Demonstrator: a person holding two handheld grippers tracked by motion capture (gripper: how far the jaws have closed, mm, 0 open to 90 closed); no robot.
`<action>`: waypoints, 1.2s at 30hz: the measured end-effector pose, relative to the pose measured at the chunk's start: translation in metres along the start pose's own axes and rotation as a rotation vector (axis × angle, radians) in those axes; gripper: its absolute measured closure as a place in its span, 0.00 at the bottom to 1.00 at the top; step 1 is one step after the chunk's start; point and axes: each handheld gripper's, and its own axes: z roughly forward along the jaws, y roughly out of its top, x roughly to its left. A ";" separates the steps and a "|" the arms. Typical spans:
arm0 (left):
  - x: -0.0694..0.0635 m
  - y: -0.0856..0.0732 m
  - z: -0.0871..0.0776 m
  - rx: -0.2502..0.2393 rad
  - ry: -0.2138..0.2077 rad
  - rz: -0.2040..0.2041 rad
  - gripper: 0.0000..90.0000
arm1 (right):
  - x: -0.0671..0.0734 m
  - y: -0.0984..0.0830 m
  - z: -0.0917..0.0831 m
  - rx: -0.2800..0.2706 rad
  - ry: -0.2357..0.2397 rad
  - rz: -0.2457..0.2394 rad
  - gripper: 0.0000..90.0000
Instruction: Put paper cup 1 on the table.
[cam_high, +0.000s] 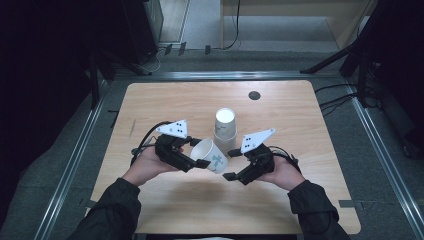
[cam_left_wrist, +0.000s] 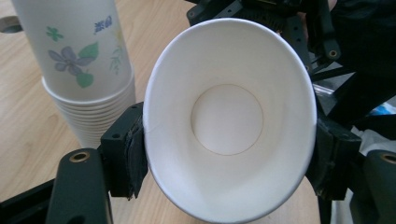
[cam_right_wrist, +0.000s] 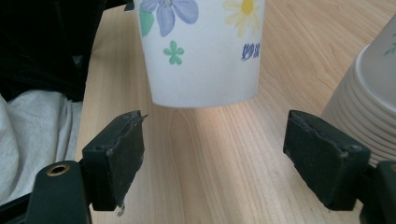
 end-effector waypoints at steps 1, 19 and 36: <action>0.000 0.000 0.000 0.002 0.009 0.004 0.30 | 0.000 0.000 -0.001 -0.002 -0.003 0.000 0.23; 0.008 -0.001 0.002 0.129 0.083 0.007 0.29 | -0.004 -0.008 -0.007 0.015 -0.095 0.038 0.23; 0.033 -0.013 -0.009 0.166 0.155 -0.032 0.29 | -0.012 -0.015 -0.022 -0.023 -0.229 0.083 0.23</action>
